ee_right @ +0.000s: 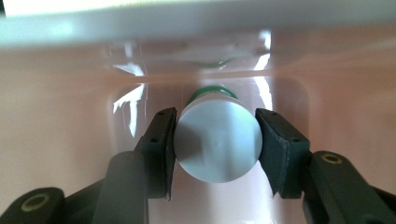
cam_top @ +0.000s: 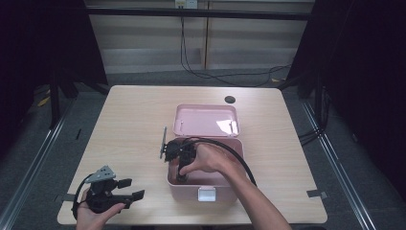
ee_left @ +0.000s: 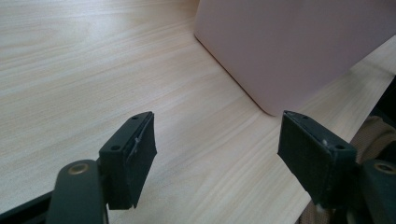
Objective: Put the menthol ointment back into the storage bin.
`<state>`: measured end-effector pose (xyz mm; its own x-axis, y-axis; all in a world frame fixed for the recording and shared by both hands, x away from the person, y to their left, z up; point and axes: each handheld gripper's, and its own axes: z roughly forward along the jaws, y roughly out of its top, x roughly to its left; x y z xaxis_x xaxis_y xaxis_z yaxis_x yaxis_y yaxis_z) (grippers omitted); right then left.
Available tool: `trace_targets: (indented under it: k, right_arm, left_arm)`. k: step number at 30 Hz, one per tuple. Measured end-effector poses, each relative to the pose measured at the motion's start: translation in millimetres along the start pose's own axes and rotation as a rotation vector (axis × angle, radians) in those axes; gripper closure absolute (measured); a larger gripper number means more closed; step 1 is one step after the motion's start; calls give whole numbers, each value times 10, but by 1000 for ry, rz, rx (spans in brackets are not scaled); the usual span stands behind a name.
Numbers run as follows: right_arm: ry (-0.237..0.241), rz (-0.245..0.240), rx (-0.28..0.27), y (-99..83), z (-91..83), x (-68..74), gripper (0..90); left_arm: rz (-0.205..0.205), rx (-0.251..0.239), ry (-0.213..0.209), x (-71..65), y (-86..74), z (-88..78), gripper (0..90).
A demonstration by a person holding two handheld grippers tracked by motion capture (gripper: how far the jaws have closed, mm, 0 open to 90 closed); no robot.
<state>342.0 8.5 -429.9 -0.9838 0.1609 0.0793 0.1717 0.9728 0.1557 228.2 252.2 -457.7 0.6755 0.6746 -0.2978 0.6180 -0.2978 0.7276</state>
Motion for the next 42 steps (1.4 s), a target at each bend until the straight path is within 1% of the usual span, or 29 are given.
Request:
trace_targets:
  k: [2, 3, 5, 7, 10, 11, 12, 13, 16, 18, 21, 23, 26, 29, 31, 32, 33, 34, 36, 37, 40, 41, 42]
  right_arm:
    - [1, 3, 1, -4, -16, -1, 477]
    - [1, 6, 2, -7, -48, -1, 475]
    - [2, 3, -5, -13, -55, -3, 468]
    - [-2, 14, 3, -24, -86, 11, 440]
    - [-4, 19, 0, -36, -101, 14, 435]
    - [-7, 8, 1, -43, -107, 5, 426]
    - [-6, 24, 0, -48, -114, 13, 418]
    - [-7, 27, -3, -61, -119, 8, 392]
    - [-6, 30, -6, -77, -132, 2, 375]
    - [-9, 41, -10, -92, -154, 5, 355]
    - [-12, 46, -27, -126, -183, 4, 330]
    - [-9, 54, -30, -151, -211, 7, 327]
    - [-10, 63, -49, -202, -261, 3, 315]
    - [-11, 79, -81, -260, -326, -6, 308]
    - [-17, 80, -94, -296, -356, -10, 306]
    - [-17, 90, -96, -315, -373, -2, 304]
    - [-26, 93, -111, -354, -396, 2, 303]
    - [-26, 93, -111, -354, -396, 2, 303]
    - [-43, 98, -132, -404, -422, 15, 310]
    - [-49, 117, -165, -463, -450, 17, 310]
    - [-55, 123, -160, -513, -481, 14, 310]
    - [-59, 129, -173, -559, -521, 12, 308]
    - [-59, 129, -173, -559, -521, 12, 308]
  left_arm:
    - [0, -2, 0, -1, 0, 0, 275]
    - [0, -1, 0, -2, 0, 0, 275]
    - [0, 0, -1, -2, 0, 0, 275]
    - [-4, -6, 1, -5, 0, 1, 275]
    - [0, 0, 0, -2, 1, 0, 275]
    - [0, -1, 2, -4, 0, 1, 275]
    - [1, 0, 2, -5, 0, 2, 275]
    - [1, 0, 1, -4, 1, 2, 275]
    - [0, 1, 1, -2, 1, 0, 275]
    - [1, 0, 0, 0, 0, 1, 275]
    - [1, 1, 1, -2, 0, 0, 275]
    - [-1, 0, 0, -2, 0, 0, 275]
    - [-4, -4, 0, -2, 0, 0, 275]
    - [-5, -5, 2, 0, -1, -2, 275]
    - [-4, -3, 4, -1, -1, -3, 275]
    - [-3, -3, 2, -1, -1, -1, 275]
    - [-1, 0, 1, -1, -1, -1, 275]
    - [-1, 0, 1, -1, -1, -1, 275]
    - [-4, -1, 1, -1, -2, -1, 275]
    - [-5, -4, 2, 1, -3, -4, 275]
    - [-6, -3, 3, 2, -2, -3, 275]
    - [-4, -2, 2, 1, -2, -3, 275]
    - [-3, -2, 3, -2, -2, -3, 275]
